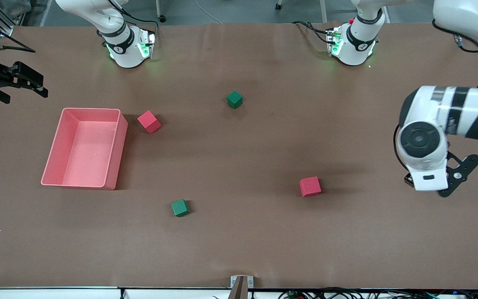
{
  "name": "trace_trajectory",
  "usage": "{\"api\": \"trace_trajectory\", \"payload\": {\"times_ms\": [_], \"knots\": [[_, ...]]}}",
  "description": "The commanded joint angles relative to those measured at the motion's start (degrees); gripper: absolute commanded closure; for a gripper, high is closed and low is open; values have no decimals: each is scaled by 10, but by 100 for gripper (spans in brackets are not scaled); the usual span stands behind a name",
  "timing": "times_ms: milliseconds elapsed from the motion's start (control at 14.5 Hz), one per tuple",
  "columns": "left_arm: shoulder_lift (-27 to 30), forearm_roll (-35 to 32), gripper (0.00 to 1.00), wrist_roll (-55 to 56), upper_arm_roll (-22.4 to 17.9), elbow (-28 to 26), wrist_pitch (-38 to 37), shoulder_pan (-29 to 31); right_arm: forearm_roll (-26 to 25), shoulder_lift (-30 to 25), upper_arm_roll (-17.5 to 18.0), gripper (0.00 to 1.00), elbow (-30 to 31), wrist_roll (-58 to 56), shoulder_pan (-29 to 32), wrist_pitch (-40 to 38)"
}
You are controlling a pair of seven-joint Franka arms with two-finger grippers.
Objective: Place and upright button with both arms
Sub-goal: 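Raise the left gripper up and away from the standing button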
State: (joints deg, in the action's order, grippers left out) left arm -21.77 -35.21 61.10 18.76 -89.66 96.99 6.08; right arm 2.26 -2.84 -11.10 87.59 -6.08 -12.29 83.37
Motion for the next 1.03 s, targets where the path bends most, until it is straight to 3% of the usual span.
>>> {"api": "trace_trajectory", "payload": {"times_ms": [0,207,413,689,964], "knots": [[46,129,0,-134,3,3,-1,45,8,0,3,0,-5,-1,11,-3],[82,239,0,-220,3,14,-1,81,9,0,3,0,-5,0,11,-3],[95,262,0,-244,14,14,-7,78,9,0,3,0,-5,0,11,-5],[129,297,0,-385,41,14,-36,81,9,0,3,0,-4,-2,21,-10],[171,363,0,-511,28,14,-78,82,9,0,3,0,-4,-4,24,-15]]}}
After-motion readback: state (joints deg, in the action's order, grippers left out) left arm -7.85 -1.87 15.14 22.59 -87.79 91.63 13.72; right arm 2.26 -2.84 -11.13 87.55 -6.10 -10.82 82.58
